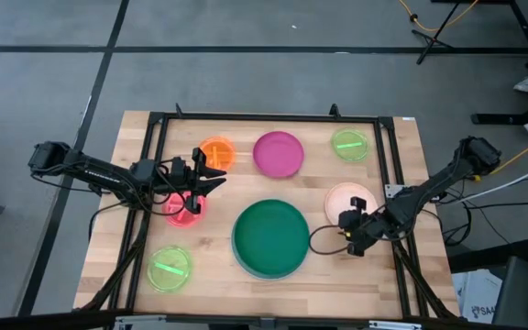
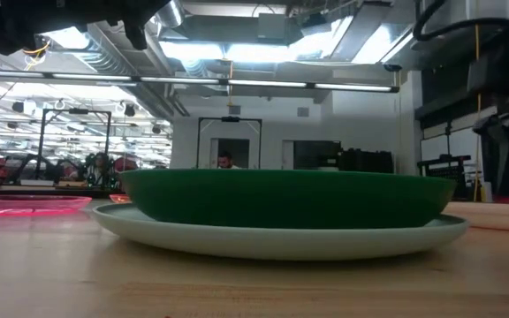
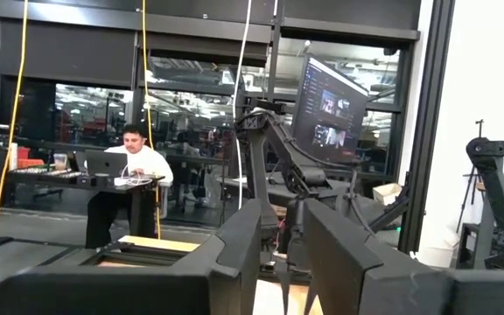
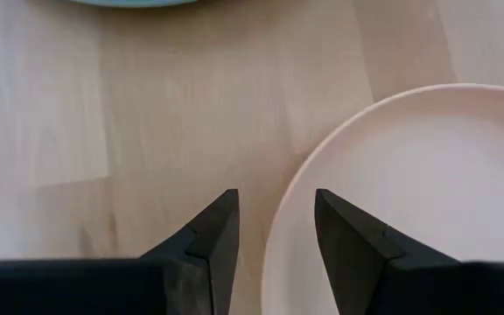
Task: Stack plastic plates
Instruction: Stack the pink plate on top of the green plate
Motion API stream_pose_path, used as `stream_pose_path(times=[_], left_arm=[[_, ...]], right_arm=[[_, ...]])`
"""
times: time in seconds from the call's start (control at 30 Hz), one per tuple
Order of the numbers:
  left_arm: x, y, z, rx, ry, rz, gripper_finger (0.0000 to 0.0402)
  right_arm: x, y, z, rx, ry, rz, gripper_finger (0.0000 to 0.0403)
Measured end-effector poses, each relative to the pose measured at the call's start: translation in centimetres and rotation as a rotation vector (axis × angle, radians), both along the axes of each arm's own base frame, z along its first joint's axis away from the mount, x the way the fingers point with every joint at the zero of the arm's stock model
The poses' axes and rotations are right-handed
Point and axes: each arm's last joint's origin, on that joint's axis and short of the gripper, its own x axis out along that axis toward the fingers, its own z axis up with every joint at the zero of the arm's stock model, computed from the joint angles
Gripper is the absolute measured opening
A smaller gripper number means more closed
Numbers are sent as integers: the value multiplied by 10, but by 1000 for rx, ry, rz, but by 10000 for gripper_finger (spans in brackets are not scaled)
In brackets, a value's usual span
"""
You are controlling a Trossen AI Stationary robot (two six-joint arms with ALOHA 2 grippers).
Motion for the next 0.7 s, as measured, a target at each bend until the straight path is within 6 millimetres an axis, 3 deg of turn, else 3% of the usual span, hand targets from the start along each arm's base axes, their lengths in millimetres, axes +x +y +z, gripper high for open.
stream_pose_path(times=[0.17, 0.53, 0.7], left_arm=[[0, 0, 0, 0, 0, 0, 82], [0, 0, 0, 0, 0, 0, 82], [0, 0, 0, 0, 0, 0, 82]], right_arm=[[-4, -3, -14, 6, -6, 1, 140], [-9, -7, -25, -4, -4, -2, 140], [0, 0, -9, 4, -47, 34, 140]])
